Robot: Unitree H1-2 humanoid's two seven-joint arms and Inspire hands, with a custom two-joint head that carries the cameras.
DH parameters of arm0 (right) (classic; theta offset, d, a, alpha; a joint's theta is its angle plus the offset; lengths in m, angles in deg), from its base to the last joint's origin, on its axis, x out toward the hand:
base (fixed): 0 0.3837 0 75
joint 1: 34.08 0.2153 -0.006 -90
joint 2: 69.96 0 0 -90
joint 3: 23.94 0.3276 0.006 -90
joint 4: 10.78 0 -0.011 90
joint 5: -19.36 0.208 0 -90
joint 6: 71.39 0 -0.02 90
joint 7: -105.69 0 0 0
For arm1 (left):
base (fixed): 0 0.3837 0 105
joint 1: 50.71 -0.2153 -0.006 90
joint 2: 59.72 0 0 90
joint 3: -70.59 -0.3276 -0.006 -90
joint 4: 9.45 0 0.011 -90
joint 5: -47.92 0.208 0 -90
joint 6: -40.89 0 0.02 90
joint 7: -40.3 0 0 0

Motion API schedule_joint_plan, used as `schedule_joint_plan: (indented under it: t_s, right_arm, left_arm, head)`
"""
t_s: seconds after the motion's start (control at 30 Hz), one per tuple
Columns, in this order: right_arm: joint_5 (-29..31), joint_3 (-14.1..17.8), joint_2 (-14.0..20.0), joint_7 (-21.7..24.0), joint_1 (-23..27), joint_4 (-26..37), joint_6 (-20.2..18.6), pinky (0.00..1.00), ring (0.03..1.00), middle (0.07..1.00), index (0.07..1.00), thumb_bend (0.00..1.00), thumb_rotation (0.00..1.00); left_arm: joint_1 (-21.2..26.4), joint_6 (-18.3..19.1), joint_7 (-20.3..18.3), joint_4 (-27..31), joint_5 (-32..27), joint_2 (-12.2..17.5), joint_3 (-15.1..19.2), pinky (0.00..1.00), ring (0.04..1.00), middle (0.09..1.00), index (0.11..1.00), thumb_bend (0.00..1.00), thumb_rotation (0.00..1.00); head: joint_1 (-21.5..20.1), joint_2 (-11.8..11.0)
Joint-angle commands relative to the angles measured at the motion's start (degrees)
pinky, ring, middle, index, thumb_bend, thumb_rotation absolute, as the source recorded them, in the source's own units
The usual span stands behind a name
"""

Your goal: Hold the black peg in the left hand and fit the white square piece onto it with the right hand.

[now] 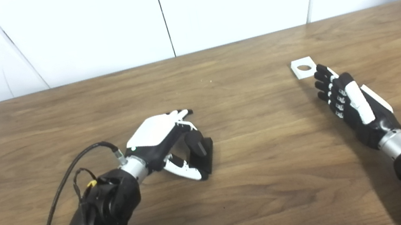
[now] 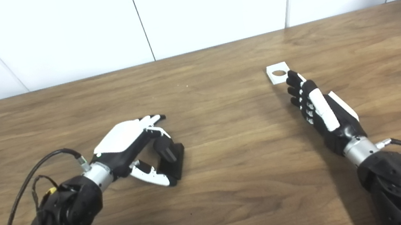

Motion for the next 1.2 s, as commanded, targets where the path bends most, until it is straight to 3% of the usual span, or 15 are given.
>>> schedule_joint_plan:
  t_s: [0.0, 0.17, 0.47, 0.87, 1.17]
  right_arm:
    - [0.42, -0.08, 0.26, 0.39, 0.89, 1.59, -0.87, 1.0, 1.0, 1.0, 1.0, 0.65, 1.0]
    - [0.69, 0.09, 0.23, 0.56, 0.91, 1.89, -0.82, 1.0, 1.0, 1.0, 1.0, 0.64, 1.0]
    - [1.39, 0.33, 0.08, 0.62, 1.04, 2.87, -1.83, 1.0, 1.0, 1.0, 1.0, 0.63, 1.0]
    - [0.6, 0.04, 0.45, 0.37, 1.87, 4.31, -2.67, 1.0, 1.0, 1.0, 1.0, 0.67, 1.0]
    - [-1.65, 0.01, 1.16, -0.47, 3.46, 6.83, -5.78, 1.0, 1.0, 1.0, 1.0, 0.7, 0.94]
  left_arm:
    - [1.21, -2.37, 0.11, 2.24, 1.83, 0.97, -0.49, 1.0, 1.0, 0.983, 0.625, 0.89, 0.36]
    - [1.29, -3.0, -3.54, 4.35, 4.86, 1.53, -2.02, 1.0, 1.0, 0.981, 0.63, 0.9, 0.34]
    - [1.87, -5.59, -5.75, 4.31, 9.81, 1.72, -3.25, 1.0, 1.0, 0.976, 0.639, 0.9, 0.36]
    - [1.42, -7.43, -5.69, 3.56, 10.11, 1.26, -2.93, 1.0, 1.0, 0.972, 0.634, 0.9, 0.36]
    - [0.45, -5.48, -5.57, 2.47, 6.06, -0.52, -0.78, 1.0, 1.0, 0.973, 0.631, 0.89, 0.33]
  head:
    - [0.03, 0.02]
    - [0.41, 0.58]
    - [0.38, 0.79]
    - [0.04, 1.15]
    - [-0.17, 1.35]
